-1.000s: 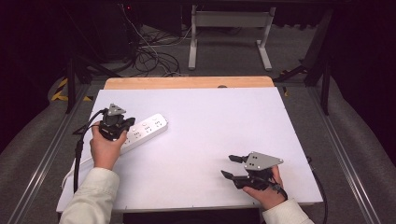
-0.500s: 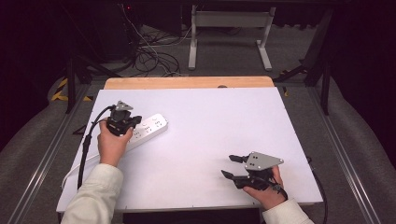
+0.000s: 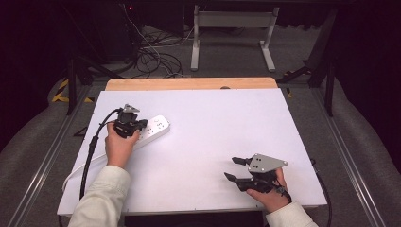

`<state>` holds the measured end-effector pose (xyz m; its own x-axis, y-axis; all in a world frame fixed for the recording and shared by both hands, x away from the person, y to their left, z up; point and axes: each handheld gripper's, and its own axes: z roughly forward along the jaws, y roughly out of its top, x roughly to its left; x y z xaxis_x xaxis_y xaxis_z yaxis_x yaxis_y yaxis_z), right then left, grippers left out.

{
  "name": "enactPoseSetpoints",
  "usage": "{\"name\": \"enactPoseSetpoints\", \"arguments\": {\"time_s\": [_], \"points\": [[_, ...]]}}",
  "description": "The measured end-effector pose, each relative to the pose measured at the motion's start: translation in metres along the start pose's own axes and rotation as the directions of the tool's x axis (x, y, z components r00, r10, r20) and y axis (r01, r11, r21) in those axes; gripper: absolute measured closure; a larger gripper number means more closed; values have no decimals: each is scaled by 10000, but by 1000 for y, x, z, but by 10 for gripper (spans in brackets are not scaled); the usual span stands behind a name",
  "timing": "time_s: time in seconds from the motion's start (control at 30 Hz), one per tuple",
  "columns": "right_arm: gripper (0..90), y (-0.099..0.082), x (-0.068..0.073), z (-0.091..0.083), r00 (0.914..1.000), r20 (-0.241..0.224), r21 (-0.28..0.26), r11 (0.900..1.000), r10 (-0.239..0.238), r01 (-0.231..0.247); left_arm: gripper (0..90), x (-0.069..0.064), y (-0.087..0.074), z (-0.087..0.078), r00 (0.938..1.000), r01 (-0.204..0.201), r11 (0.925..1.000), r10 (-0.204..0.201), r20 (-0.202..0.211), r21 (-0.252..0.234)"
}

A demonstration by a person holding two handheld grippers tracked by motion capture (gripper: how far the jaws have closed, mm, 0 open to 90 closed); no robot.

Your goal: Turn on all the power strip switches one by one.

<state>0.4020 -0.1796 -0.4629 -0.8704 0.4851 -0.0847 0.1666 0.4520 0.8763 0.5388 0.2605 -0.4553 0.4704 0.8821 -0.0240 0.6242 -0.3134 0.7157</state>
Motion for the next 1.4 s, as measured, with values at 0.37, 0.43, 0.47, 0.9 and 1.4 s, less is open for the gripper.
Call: {"name": "enactPoseSetpoints", "arguments": {"time_s": [0.37, 0.43, 0.47, 0.9, 1.4], "points": [[414, 0, 0, 0, 10000, -11, 6, 10000, 12, -12, 898, -1, -1, 3, 9998, -101, 9998, 98, -156, -153], [413, 0, 0, 0, 10000, -17, 13, 10000, 11, -11, 898, -2, -1, 3, 9996, -178, 9998, 175, -209, -108], [413, 0, 0, 0, 10000, -18, 11, 10000, 11, -11, 898, -2, -2, 3, 9996, -179, 9997, 176, -219, -140], [413, 0, 0, 0, 10000, -25, 17, 10000, 19, -19, 898, -3, -6, 4, 9985, -452, 9985, 443, -307, -297], [413, -1, 1, 0, 10000, -42, 28, 10000, -14, 14, 899, -2, -10, 5, 9989, -398, 9976, 384, -255, -564]]}}
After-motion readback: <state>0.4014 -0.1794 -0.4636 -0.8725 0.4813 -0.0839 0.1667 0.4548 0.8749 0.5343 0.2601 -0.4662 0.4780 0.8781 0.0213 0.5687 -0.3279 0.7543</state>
